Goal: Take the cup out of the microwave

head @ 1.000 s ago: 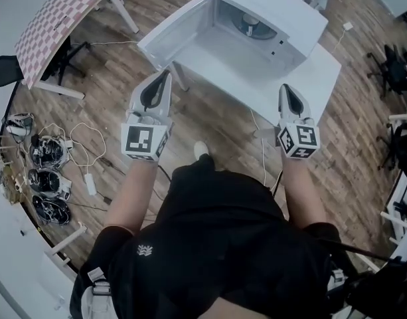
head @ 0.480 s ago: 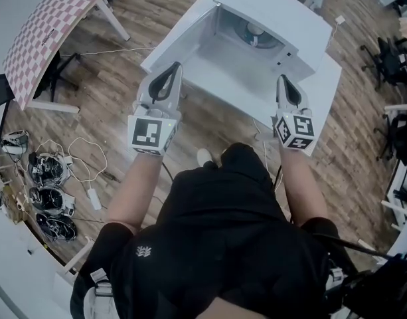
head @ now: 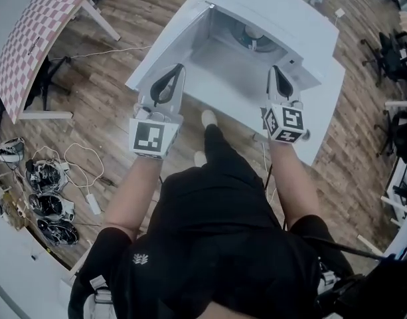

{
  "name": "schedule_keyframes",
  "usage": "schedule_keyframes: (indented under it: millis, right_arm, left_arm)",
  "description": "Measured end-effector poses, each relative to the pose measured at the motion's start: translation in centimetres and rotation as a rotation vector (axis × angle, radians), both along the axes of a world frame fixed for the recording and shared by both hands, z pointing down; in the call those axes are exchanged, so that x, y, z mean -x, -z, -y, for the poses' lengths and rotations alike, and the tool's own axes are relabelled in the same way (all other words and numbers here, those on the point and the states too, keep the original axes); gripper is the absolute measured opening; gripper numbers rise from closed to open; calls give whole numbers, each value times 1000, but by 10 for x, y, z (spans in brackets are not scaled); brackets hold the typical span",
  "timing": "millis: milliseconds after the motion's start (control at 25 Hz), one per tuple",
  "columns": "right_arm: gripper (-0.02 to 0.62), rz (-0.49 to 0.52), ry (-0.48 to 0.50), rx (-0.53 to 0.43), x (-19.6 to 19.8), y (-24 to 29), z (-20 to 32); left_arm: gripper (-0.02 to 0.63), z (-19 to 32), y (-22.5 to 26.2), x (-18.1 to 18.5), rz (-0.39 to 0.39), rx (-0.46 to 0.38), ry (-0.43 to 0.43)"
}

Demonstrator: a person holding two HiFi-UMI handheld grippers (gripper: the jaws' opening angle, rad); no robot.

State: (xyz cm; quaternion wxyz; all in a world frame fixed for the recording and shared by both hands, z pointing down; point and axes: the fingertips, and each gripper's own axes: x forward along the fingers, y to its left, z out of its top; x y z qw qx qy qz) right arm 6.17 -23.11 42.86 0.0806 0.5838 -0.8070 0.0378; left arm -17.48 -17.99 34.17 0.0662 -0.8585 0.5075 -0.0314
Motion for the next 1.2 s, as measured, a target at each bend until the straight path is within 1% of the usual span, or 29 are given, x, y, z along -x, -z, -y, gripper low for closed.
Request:
schedule_keyframes:
  millis: [160,360,480,640,760,880,1040,1160,1200]
  right_arm:
    - [0,-22,-7,20,7,-31,36]
    - [0,-31,0,15,13,-68,72]
    - [28,-30,-7,26,14,-87,96]
    - [80,-24,-22,42,7,-108,123]
    - [147,-23,-48,45,7,-122,141]
    - [228,-20,-67,59,8,-135,157]
    - [277,-13,-73,77,7,-149,174]
    - [326,-5,-71,80,8,-158,186]
    - [331,-1,-69,81,9,-160,190]
  left_arm:
    - [6,33,-21,-6,-3,25,-11]
    - [8,69,-50,-13,-13,56,-11]
    - [6,90,-62,-18,0,68,-21]
    - [8,115,-78,-31,16,87,-40]
    - [6,132,-89,-32,16,106,-45]
    - [8,145,-96,-34,13,118,-53]
    - [8,158,-104,-44,7,132,-72]
    - [6,168,-111,-54,6,144,-93]
    - [6,171,-113,-56,4,147,-97]
